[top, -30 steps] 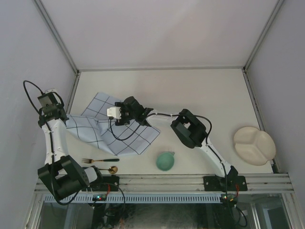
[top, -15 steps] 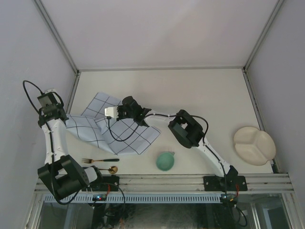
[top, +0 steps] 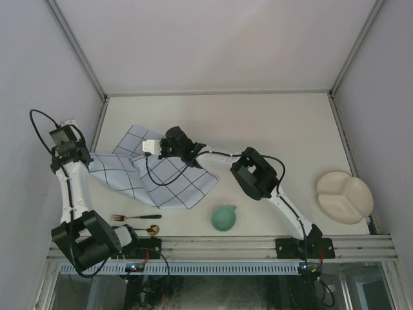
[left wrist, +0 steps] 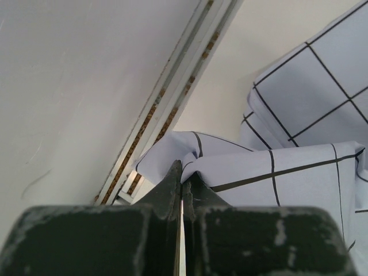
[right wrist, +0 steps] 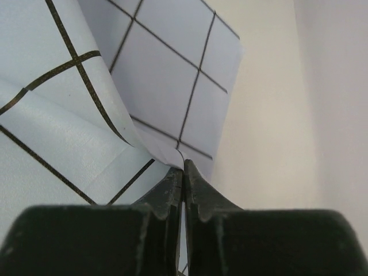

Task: Set the dinner table for one person
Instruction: Flatten out the napkin at the center of the board.

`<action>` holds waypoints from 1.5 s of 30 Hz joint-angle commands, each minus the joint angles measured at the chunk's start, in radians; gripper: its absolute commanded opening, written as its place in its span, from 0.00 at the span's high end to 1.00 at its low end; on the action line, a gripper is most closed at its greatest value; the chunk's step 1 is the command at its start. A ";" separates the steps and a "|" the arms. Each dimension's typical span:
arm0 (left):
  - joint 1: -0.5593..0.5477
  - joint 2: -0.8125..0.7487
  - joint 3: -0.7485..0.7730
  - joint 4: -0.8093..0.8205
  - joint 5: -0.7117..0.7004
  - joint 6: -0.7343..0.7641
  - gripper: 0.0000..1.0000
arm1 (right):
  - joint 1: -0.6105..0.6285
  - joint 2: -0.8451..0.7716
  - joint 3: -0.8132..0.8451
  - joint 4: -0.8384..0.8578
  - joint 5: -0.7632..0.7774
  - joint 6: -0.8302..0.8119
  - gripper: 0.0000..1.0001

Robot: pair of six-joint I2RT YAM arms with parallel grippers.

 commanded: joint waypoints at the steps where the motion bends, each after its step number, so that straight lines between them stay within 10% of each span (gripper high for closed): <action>1: 0.008 -0.043 0.102 -0.011 0.125 -0.029 1.00 | -0.059 -0.212 -0.062 -0.030 0.097 0.027 1.00; 21: -0.528 0.236 0.476 -0.014 0.399 -0.141 0.99 | -0.265 -0.944 -0.338 -0.533 0.229 0.305 1.00; 45: -0.622 0.327 0.931 -0.106 0.316 -0.217 0.99 | -0.583 -1.301 -0.409 -0.702 0.154 0.430 1.00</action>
